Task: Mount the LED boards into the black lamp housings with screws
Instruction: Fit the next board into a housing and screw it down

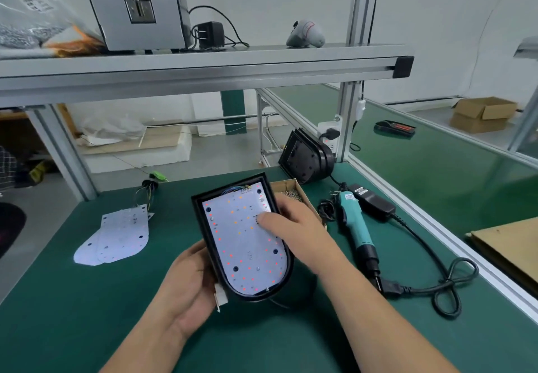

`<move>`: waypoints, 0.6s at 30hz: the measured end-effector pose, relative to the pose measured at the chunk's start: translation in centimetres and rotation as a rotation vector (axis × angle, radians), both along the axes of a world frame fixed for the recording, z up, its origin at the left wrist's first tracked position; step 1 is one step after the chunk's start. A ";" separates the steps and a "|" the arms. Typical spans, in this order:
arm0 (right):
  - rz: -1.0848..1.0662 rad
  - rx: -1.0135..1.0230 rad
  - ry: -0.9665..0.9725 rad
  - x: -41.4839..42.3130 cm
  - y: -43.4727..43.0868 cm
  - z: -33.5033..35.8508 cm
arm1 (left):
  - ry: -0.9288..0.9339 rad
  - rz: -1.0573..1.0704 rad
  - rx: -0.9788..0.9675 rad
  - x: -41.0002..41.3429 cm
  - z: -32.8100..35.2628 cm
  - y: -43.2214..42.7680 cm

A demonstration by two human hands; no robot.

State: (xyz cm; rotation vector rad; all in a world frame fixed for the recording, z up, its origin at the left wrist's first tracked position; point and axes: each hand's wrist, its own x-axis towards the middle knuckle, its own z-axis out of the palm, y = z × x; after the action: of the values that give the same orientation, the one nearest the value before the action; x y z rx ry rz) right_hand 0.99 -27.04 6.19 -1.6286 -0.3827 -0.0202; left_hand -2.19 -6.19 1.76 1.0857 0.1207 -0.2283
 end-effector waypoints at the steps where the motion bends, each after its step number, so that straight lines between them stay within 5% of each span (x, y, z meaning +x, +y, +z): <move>1: -0.003 -0.033 -0.005 -0.1 0.0 0.0 | 0.004 -0.023 -0.016 0.0 -0.2 0.0; 8: 0.070 0.059 0.096 -0.2 -1.2 0.0 | -0.138 -0.102 -0.113 0.3 -0.7 0.1; 18: -0.233 0.363 -0.037 -2.1 -8.2 4.6 | -0.141 -0.129 -0.016 2.5 -1.9 0.8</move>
State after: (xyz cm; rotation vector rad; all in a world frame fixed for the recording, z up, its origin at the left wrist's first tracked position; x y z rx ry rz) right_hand -1.09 -35.29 10.78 -1.3060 -0.2005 -0.2809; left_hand 0.33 -5.35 -0.13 1.0911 -0.0769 -0.2670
